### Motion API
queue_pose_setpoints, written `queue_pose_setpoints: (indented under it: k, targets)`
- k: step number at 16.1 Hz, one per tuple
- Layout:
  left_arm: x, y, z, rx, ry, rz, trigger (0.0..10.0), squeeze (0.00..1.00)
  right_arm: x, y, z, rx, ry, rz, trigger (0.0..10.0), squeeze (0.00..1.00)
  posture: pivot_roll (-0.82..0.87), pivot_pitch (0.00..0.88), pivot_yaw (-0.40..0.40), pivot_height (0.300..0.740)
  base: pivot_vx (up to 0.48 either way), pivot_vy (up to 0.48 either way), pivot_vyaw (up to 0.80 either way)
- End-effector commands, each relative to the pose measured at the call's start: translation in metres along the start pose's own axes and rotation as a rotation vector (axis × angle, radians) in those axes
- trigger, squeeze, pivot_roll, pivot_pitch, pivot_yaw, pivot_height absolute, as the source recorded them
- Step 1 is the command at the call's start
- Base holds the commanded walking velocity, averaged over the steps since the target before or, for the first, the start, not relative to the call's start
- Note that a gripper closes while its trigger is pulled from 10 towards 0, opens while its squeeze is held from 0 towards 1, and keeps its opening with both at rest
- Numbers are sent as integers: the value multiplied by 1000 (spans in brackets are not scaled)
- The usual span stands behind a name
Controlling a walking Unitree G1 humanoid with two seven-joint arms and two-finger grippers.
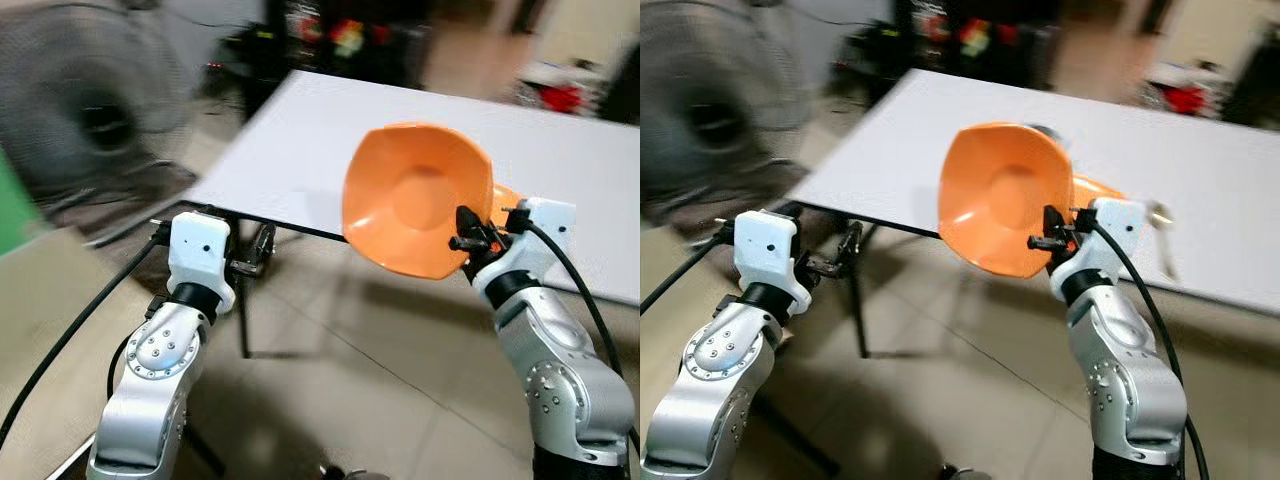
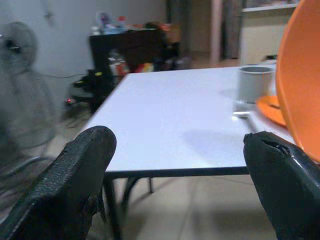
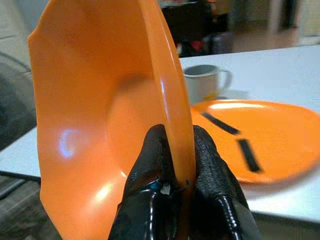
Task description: Setting the table
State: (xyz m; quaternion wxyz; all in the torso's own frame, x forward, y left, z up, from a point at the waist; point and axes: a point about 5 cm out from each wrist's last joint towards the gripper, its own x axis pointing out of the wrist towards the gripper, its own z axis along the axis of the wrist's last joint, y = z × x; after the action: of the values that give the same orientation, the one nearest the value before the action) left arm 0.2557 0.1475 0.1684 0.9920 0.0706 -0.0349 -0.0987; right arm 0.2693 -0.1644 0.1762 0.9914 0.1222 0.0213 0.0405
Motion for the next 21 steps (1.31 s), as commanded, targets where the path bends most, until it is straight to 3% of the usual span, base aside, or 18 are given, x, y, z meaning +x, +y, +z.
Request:
queue_pose_setpoints:
  k: [1, 5, 14, 21]
  targets:
    - [2, -2, 6, -1, -32, -21, 10000, 0, -1, 1, 10, 7, -42, 4, 10000, 0, -58, 0, -15, 740, 0, 0, -781]
    - [3, -3, 7, -18, -40, -41, 10000, 0, 0, 0, 10, 16, -39, -10, 10000, 0, -57, 0, -16, 740, 0, 0, -775]
    - [3, 0, 6, -31, -33, -33, 10000, 0, 3, -3, 12, 25, -34, -21, 10000, 0, -59, 0, -14, 740, 304, 0, -776]
    - [2, 13, -1, -12, 6, 29, 10000, 0, 10, -6, 12, 107, 23, 25, 10000, 0, -58, 0, -18, 740, 400, 0, -74]
